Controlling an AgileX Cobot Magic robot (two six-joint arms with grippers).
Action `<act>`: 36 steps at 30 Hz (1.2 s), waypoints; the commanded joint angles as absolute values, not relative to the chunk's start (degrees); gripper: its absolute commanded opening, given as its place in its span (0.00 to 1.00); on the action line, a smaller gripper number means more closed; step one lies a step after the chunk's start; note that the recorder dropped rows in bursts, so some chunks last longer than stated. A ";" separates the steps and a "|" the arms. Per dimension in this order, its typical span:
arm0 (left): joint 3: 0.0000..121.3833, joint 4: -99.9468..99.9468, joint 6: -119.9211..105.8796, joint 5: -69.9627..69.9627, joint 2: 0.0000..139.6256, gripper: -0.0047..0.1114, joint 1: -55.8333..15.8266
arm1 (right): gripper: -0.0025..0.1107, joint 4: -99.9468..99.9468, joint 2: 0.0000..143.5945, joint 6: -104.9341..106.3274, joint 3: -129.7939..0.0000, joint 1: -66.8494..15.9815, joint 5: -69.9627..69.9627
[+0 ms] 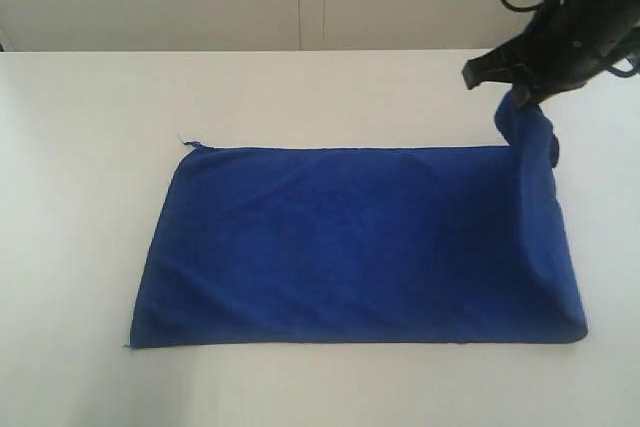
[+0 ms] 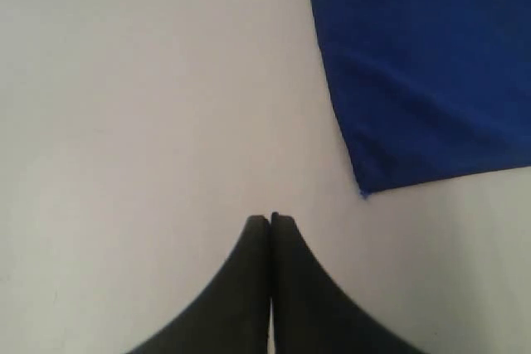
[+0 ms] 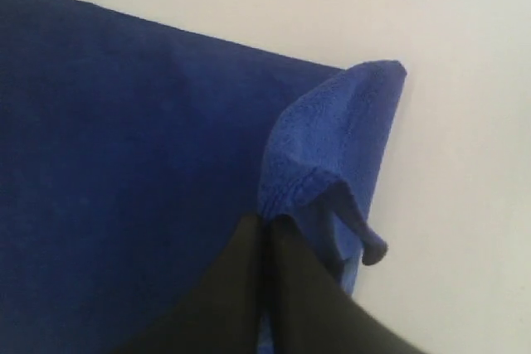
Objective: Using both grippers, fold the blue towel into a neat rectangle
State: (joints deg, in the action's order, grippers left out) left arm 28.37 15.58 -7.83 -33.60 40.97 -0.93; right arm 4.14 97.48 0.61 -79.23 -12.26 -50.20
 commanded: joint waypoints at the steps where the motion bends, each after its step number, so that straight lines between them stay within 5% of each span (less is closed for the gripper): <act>1: 28.03 16.01 -7.58 -34.05 40.61 0.04 -0.74 | 0.02 3.21 96.81 1.18 -82.77 -17.45 -51.08; 21: 28.03 16.01 -7.58 -34.05 40.61 0.04 -0.74 | 0.02 -4.33 100.60 7.08 -95.16 -32.83 -52.64; 36: 28.03 16.01 -7.58 -34.05 40.61 0.04 -0.74 | 0.02 -14.43 127.70 8.65 -106.14 -47.58 -42.53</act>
State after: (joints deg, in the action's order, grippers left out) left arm 28.37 15.58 -7.83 -33.60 40.97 -0.93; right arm -13.95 124.08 8.08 -105.47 -46.82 -45.55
